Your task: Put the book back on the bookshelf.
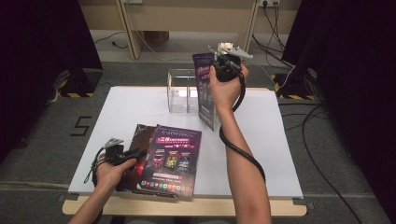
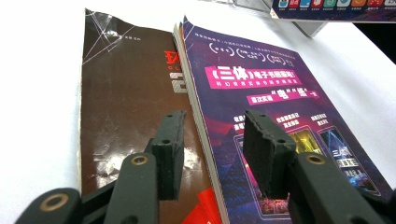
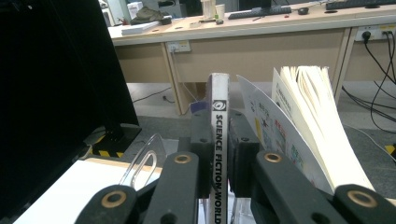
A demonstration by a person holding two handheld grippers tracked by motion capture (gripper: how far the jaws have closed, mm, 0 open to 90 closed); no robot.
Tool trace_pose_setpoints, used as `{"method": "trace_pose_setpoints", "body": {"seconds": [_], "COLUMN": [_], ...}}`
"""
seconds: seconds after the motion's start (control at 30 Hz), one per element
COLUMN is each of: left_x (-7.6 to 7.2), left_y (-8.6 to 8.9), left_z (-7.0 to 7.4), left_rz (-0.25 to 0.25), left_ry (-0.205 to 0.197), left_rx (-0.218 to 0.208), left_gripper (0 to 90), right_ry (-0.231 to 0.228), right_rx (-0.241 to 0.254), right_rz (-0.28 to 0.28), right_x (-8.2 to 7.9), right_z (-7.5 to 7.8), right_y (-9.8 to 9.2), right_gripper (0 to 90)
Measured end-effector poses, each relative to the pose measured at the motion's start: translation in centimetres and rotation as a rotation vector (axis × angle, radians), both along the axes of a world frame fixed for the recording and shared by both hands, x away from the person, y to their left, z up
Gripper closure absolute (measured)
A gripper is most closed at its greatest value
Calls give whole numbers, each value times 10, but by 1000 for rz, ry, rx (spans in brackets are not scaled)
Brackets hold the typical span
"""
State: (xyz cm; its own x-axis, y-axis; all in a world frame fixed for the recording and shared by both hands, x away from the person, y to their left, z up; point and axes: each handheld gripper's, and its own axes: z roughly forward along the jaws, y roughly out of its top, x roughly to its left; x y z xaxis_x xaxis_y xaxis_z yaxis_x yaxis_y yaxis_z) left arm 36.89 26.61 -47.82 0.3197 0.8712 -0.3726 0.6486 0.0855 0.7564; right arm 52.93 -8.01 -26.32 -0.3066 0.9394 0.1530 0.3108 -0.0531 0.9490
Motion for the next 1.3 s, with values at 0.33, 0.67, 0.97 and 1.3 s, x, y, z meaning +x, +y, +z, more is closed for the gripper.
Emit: {"method": "trace_pose_setpoints", "body": {"seconds": [0.33,0.67,0.97,1.3], "left_x": [0,0,1,0], "left_y": [-1,0,0,0], "left_z": [-1,-1,-2,-5], "left_rz": [-3,-6,-7,-12], "left_ry": [2,6,8,16], "left_rx": [0,-1,-1,-2], "left_gripper": [577,577,576,576], "right_ry": [-9,-30,-40,-84], "right_rx": [13,25,51,3], "right_rz": [-2,-3,-12,-11], "right_x": [4,13,25,25], "right_z": [0,2,-6,-14], "right_y": [3,9,12,18], "right_gripper": [833,832,832,828]}}
